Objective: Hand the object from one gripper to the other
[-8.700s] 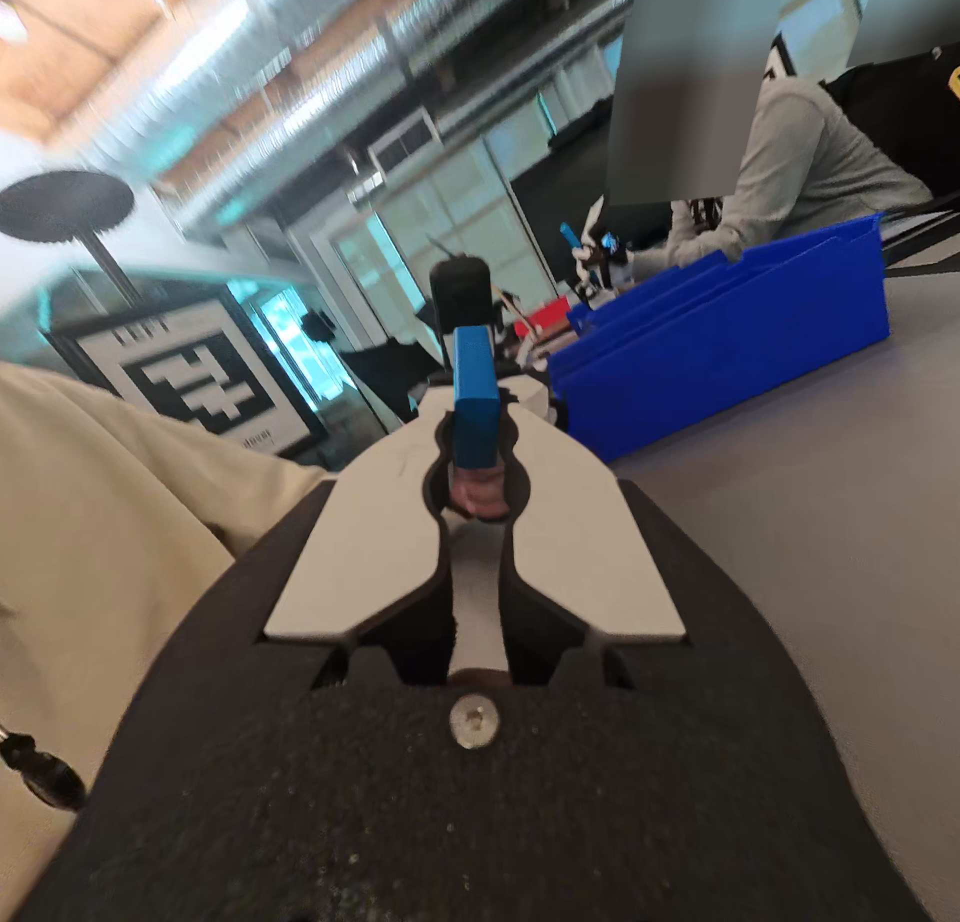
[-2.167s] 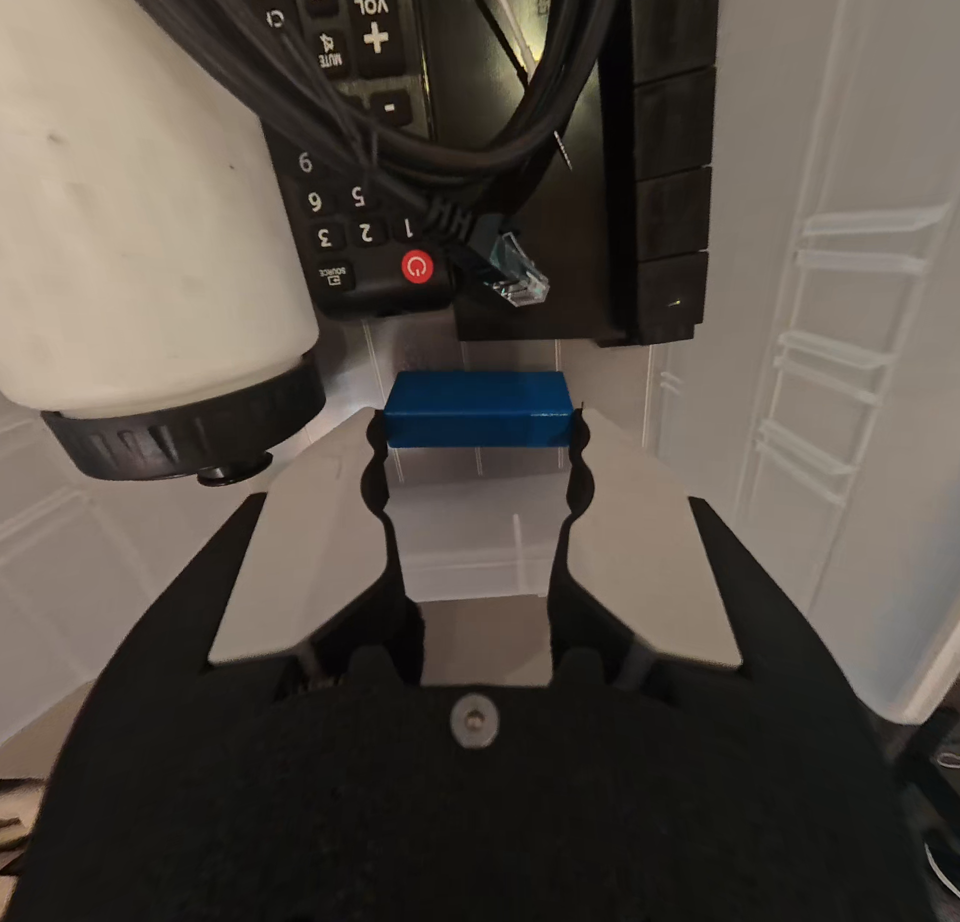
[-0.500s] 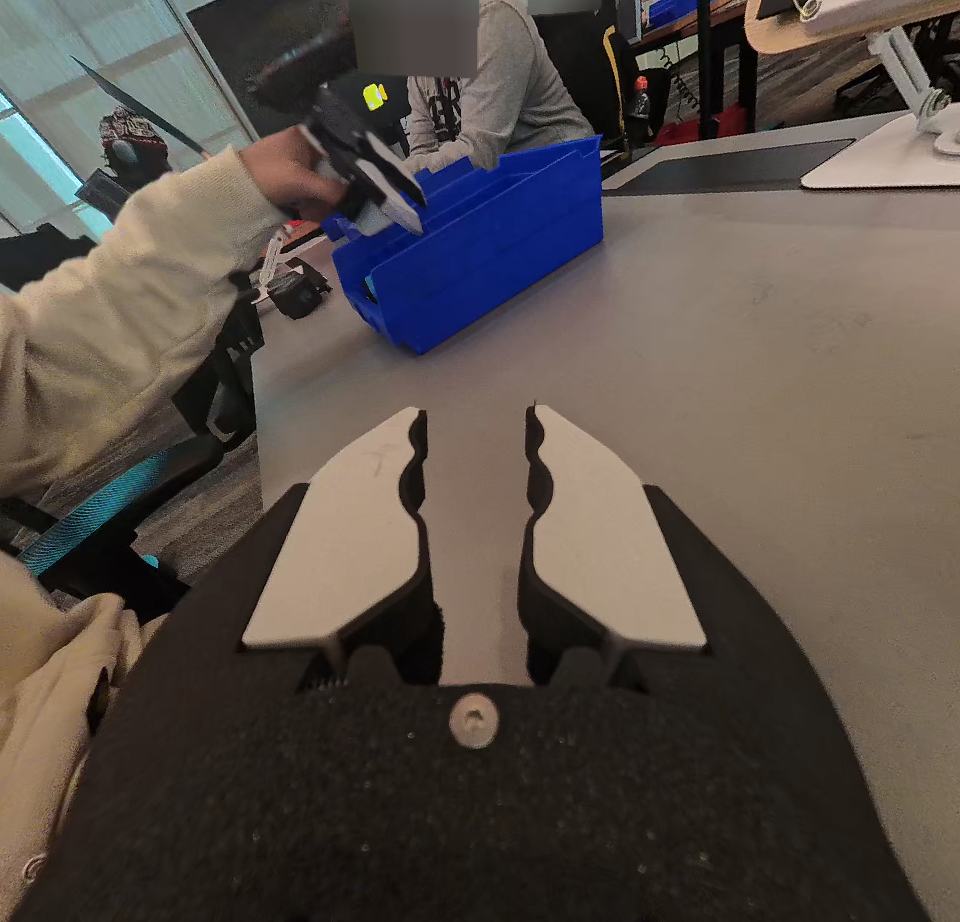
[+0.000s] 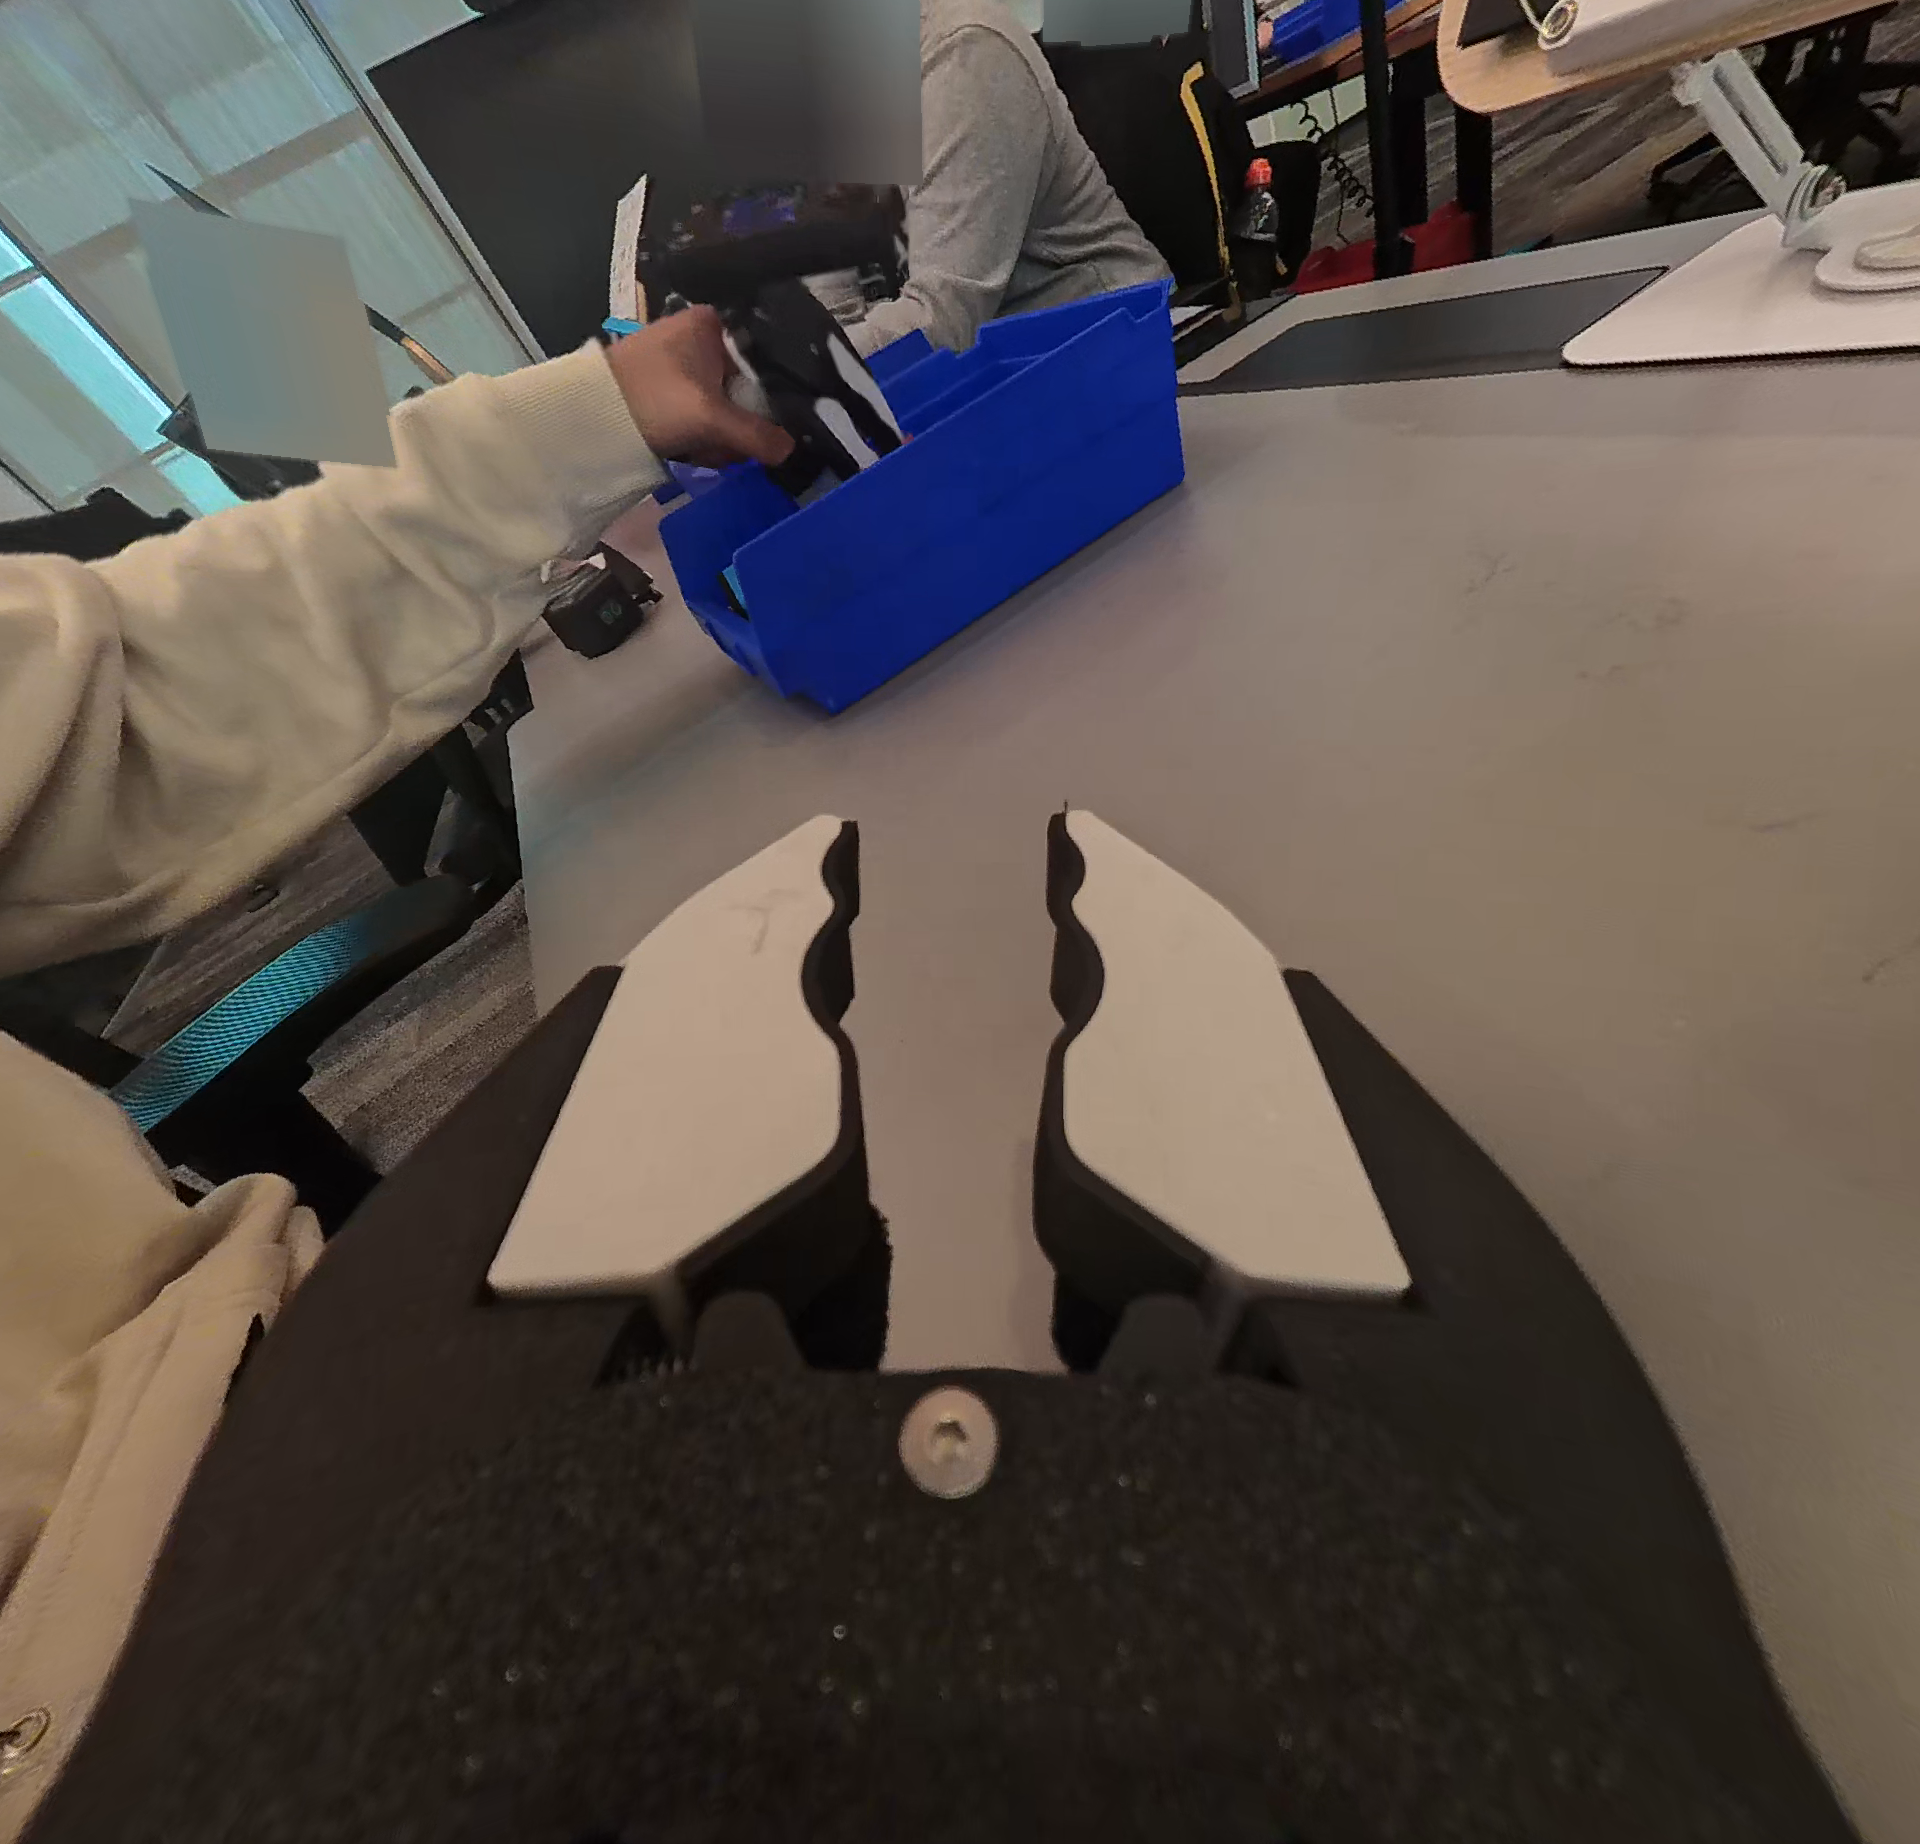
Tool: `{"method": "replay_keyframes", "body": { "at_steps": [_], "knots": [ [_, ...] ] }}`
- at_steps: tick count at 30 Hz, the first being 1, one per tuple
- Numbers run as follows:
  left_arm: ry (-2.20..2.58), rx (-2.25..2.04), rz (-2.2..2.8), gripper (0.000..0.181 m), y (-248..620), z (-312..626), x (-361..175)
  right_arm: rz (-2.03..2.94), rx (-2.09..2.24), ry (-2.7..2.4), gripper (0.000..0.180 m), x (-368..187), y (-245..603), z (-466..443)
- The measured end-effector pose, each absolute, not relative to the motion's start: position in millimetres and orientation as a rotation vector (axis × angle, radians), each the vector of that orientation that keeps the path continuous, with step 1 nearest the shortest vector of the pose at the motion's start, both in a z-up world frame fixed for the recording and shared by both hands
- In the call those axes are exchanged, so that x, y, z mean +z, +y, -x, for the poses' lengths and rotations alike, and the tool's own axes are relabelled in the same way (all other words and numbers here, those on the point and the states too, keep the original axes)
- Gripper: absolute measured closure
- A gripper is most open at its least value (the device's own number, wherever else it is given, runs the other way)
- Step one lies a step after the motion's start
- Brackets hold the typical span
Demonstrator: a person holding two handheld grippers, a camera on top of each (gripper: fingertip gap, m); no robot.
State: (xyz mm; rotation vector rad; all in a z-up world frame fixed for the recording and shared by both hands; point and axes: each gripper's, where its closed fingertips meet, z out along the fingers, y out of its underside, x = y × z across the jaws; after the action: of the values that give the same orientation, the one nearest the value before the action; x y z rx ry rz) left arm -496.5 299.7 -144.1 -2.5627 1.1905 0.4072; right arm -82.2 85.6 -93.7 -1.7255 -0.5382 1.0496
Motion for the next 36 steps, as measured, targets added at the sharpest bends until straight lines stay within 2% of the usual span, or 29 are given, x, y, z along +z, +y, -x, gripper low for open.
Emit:
{"method": "replay_keyframes", "body": {
  "at_steps": [8, 12, 18, 22, 25, 27, 32, 36],
  "knots": [
    [1.187, 0.610, 2.130, 0.143, 271, 451, -62, 1.723, 1.061, -0.565, 0.146, -96, 94, 93],
    [1.187, 0.610, 1.992, 0.143, 243, 421, -29, 1.736, 1.205, -0.560, 0.143, -93, 112, 110],
    [1.160, 0.312, 1.724, 0.144, 192, 330, 7, 1.723, 1.452, -0.564, 0.128, -65, 138, 140],
    [1.125, 0.071, 1.715, 0.144, 169, 282, 0, 1.743, 1.669, -0.523, 0.115, -52, 144, 158],
    [1.091, 0.111, 1.803, 0.144, 185, 301, -9, 1.742, 1.792, -0.476, 0.119, -52, 137, 161],
    [1.059, -0.053, 1.860, 0.144, 190, 313, -5, 1.744, 1.835, -0.469, 0.120, -58, 128, 158],
    [0.719, -0.427, 1.857, 0.144, 221, 379, 69, 1.773, 1.840, -0.436, 0.121, -73, 123, 142],
    [0.616, -0.062, 1.974, 0.144, 273, 471, 84, 1.758, 1.842, -0.429, 0.122, -70, 125, 139]
  ]
}}
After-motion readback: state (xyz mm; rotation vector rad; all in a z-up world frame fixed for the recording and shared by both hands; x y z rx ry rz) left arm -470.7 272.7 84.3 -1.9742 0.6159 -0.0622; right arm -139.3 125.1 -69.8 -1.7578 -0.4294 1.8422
